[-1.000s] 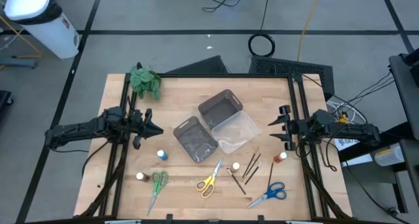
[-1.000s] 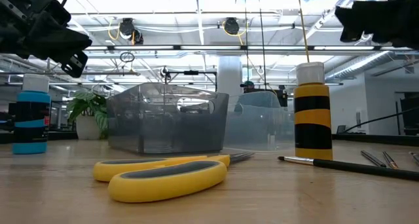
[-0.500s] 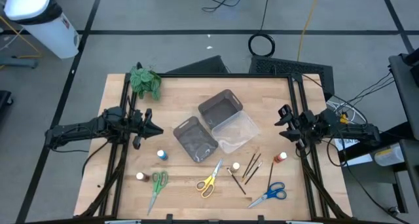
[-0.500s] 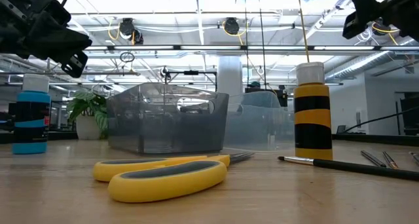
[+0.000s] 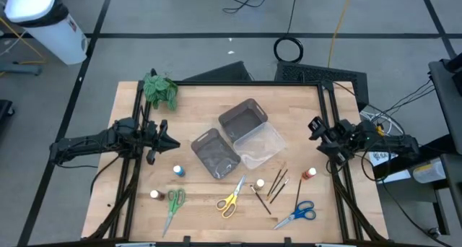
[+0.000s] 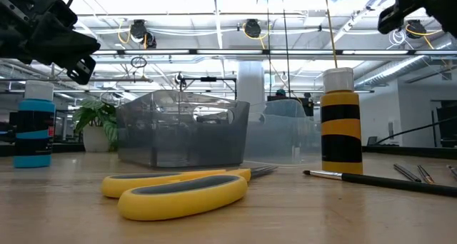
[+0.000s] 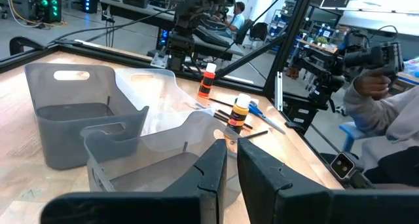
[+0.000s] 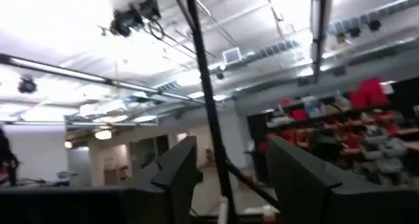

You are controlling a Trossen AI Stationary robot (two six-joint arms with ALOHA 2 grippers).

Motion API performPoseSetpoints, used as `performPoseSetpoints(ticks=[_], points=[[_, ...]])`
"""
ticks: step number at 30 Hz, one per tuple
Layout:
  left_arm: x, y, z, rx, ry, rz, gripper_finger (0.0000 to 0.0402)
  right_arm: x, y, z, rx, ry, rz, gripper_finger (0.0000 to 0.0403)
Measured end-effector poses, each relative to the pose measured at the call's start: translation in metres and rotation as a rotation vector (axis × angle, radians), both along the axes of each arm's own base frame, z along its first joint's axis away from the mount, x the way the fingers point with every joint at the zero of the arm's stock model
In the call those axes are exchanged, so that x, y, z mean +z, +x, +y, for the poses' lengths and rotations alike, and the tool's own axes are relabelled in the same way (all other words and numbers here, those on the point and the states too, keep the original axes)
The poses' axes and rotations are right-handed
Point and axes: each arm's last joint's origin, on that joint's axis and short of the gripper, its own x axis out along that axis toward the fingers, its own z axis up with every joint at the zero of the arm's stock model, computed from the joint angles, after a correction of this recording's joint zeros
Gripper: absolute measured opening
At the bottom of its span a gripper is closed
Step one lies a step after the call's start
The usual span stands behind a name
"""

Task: Pick & Place Paint Supplies
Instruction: Put the orange paint bottle into the top black bin

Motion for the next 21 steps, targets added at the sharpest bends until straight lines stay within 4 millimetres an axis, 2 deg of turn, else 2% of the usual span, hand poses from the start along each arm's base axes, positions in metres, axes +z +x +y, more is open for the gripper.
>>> performPoseSetpoints(ticks=[3,8,12,14,17,21], points=[[0.0,0.0,0.0,0.0,0.0,0.0,0.0047,0.006,-0.004,0.006,0.122,-0.012,-0.064,0.0216],[0.0,0.0,0.0,0.0,0.0,0.0,0.0047,0.004,-0.001,0.021,0.328,-0.067,0.022,0.027],[0.0,0.0,0.0,0.0,0.0,0.0,0.0047,0.022,0.003,0.034,0.36,-0.172,0.086,0.0283],[0.0,0.0,0.0,0.0,0.0,0.0,0.0047,0.026,0.01,0.041,0.33,-0.223,0.2,0.0282],[0.0,0.0,0.0,0.0,0.0,0.0,0.0047,0.033,0.022,0.052,0.183,-0.303,0.413,0.028],[0.0,0.0,0.0,-0.001,0.001,-0.005,0.0047,0.044,0.04,0.063,-0.152,-0.408,0.735,0.0279]])
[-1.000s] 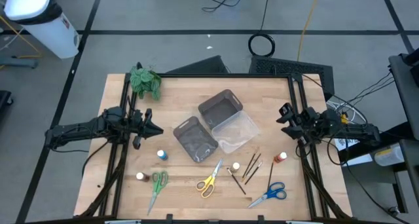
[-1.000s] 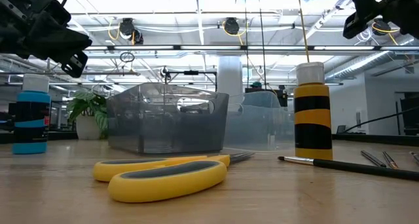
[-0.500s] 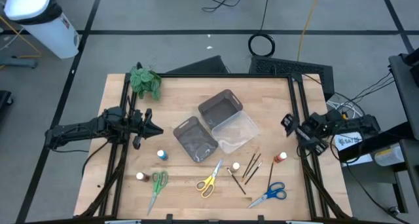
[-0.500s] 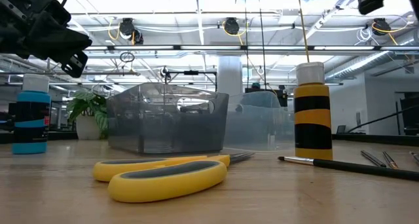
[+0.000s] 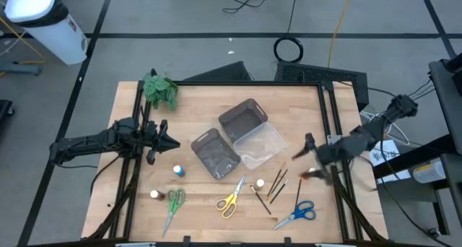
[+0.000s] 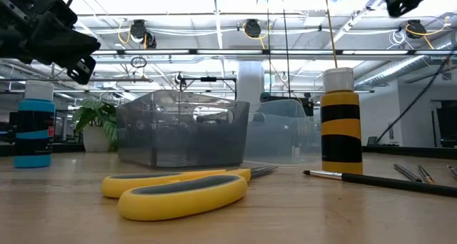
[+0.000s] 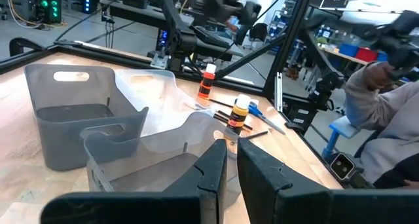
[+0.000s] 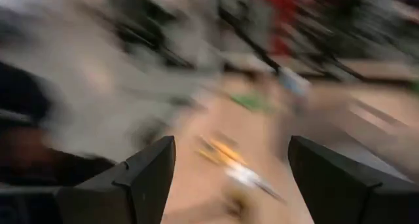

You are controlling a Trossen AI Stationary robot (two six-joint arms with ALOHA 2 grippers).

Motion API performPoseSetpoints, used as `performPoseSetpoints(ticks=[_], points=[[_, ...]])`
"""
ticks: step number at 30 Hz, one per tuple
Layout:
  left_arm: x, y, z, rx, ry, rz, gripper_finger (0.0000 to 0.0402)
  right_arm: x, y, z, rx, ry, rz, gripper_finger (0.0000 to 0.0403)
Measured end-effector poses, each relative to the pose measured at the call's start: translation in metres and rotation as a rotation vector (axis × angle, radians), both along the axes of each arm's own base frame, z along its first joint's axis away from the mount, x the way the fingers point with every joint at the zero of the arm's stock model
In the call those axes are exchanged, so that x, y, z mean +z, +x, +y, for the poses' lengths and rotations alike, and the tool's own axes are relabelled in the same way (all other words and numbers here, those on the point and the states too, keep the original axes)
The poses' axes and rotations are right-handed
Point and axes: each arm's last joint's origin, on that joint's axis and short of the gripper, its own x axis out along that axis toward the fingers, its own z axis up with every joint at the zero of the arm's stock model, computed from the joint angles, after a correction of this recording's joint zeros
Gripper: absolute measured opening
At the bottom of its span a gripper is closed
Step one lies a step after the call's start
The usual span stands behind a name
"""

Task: Pick & Place Paint Supplies
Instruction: Put the orange paint bottle into the top black bin

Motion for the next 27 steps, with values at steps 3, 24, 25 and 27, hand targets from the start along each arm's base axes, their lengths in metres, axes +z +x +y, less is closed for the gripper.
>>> performPoseSetpoints(ticks=[3,24,25,27], points=[[0.0,0.0,0.0,0.0,0.0,0.0,0.0047,0.001,0.011,0.007,-0.189,-0.106,0.236,0.0275],[0.0,0.0,0.0,0.001,0.0,-0.001,0.0047,0.014,0.03,0.032,-0.486,-0.025,1.244,0.0256],[0.0,0.0,0.0,0.0,0.0,-0.001,0.0047,0.01,0.029,0.031,-0.492,-0.034,1.254,0.0256],[0.0,0.0,0.0,0.0,0.0,-0.001,0.0047,0.003,0.029,0.03,-0.505,-0.051,1.276,0.0256]])
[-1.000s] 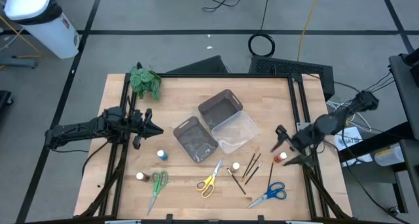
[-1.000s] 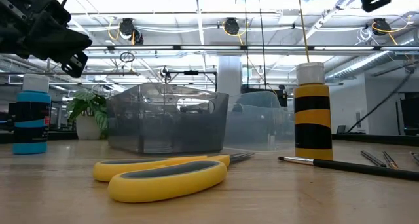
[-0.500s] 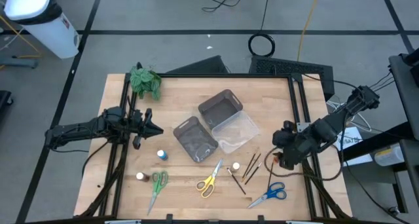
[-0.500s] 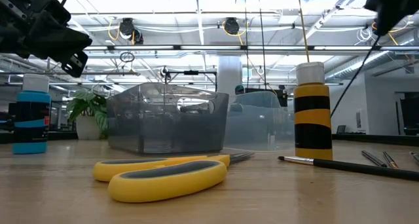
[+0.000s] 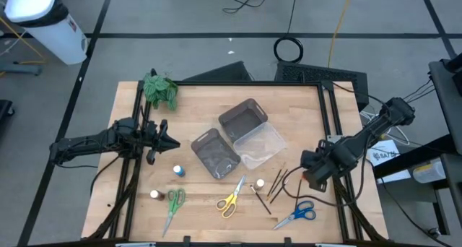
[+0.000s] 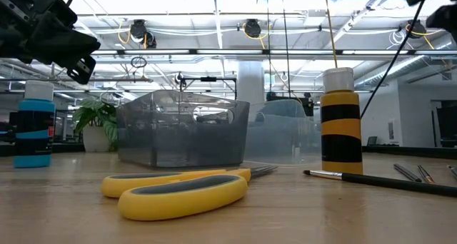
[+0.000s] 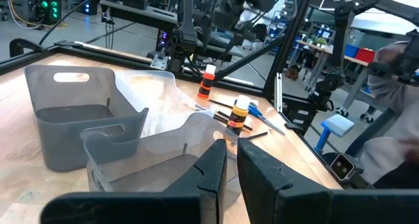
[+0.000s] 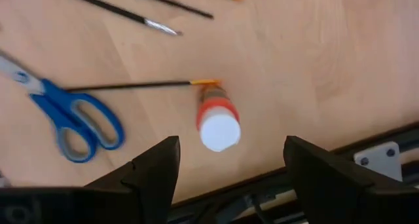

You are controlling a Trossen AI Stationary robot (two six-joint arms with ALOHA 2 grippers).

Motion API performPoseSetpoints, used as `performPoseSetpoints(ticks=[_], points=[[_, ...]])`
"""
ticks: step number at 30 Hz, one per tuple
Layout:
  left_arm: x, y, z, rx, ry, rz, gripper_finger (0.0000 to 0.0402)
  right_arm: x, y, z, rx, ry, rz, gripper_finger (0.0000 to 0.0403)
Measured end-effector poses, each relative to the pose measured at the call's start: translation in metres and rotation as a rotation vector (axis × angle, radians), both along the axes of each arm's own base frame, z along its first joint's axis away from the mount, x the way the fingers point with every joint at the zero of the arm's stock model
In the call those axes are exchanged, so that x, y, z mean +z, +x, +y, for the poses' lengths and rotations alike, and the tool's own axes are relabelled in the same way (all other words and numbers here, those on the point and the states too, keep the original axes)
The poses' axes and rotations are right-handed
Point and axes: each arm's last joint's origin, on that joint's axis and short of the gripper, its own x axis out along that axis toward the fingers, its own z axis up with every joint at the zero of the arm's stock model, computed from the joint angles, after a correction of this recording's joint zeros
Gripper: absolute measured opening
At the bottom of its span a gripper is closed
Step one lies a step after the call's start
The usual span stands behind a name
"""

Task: Pick & Place Paint Supplies
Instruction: Put the orange paint bottle into the top black bin

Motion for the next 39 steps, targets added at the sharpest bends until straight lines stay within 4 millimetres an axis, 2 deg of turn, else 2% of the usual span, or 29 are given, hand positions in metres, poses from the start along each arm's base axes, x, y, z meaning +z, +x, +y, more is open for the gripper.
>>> performPoseSetpoints(ticks=[11,19,33,39], points=[[0.0,0.0,0.0,0.0,0.0,-0.001,0.0047,-0.02,0.003,0.0,-0.032,0.033,-0.006,0.0256],[0.0,0.0,0.0,0.0,0.0,0.0,0.0047,-0.021,0.008,-0.006,-0.072,0.036,-0.014,0.0256],[0.0,0.0,0.0,0.0,0.0,-0.001,0.0047,-0.021,0.008,-0.006,-0.033,0.034,-0.009,0.0256],[0.0,0.0,0.0,0.0,0.0,0.0,0.0047,-0.028,0.011,-0.003,-0.052,0.013,0.045,0.0256]])
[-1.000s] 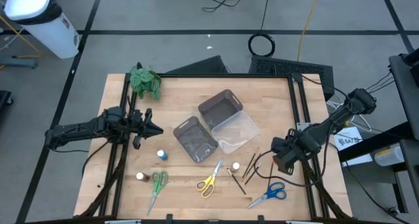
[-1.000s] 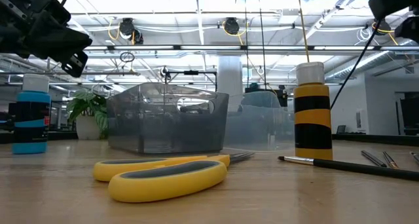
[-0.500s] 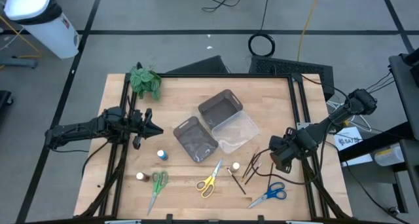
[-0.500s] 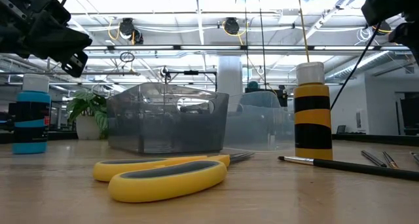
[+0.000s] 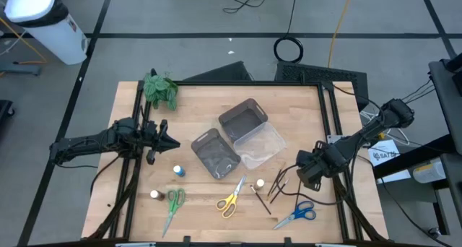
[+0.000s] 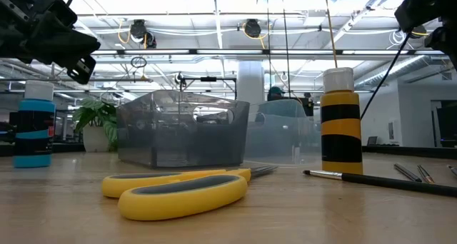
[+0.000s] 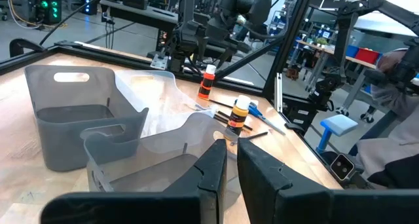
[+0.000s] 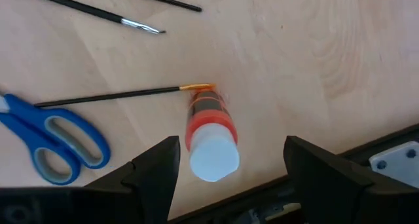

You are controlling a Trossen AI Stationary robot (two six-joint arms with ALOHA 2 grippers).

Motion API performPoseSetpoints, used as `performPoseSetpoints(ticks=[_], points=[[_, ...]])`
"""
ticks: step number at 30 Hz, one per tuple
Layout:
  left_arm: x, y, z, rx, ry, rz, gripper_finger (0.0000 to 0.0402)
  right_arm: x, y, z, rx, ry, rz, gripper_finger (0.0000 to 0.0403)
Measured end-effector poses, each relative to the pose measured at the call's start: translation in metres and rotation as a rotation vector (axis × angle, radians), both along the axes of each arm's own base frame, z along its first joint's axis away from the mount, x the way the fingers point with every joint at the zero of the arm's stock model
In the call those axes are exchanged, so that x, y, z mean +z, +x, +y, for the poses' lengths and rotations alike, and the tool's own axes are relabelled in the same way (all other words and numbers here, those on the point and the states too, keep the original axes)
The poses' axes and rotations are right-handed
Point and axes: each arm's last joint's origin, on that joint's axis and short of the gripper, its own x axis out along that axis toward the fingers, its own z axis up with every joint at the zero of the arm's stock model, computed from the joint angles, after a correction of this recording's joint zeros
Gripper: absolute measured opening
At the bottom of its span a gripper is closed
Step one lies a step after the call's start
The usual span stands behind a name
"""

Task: Pick & Place Paint Supplies
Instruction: Put the orange paint bottle into the top black bin

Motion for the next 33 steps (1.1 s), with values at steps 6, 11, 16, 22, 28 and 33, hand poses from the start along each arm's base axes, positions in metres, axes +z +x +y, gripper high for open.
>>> performPoseSetpoints(ticks=[6,11,16,22,28,33], points=[[0.0,0.0,0.0,0.0,0.0,0.0,0.0047,-0.006,0.004,0.004,0.031,0.019,0.048,0.0256],[0.0,0.0,0.0,0.0,0.0,0.0,0.0047,-0.008,0.006,0.005,0.045,0.022,0.044,0.0256],[0.0,0.0,0.0,0.0,0.0,-0.001,0.0047,-0.008,0.006,0.005,0.069,0.021,0.047,0.0247],[0.0,0.0,0.0,0.0,0.0,0.0,0.0047,-0.013,0.006,0.005,0.101,0.027,0.041,0.0211],[0.0,0.0,0.0,0.0,0.0,0.0,0.0047,-0.032,0.0,0.0,0.117,0.079,0.113,0.0183],[0.0,0.0,0.0,0.0,0.0,0.0,0.0047,-0.033,0.001,-0.004,0.096,0.102,0.131,0.0169]])
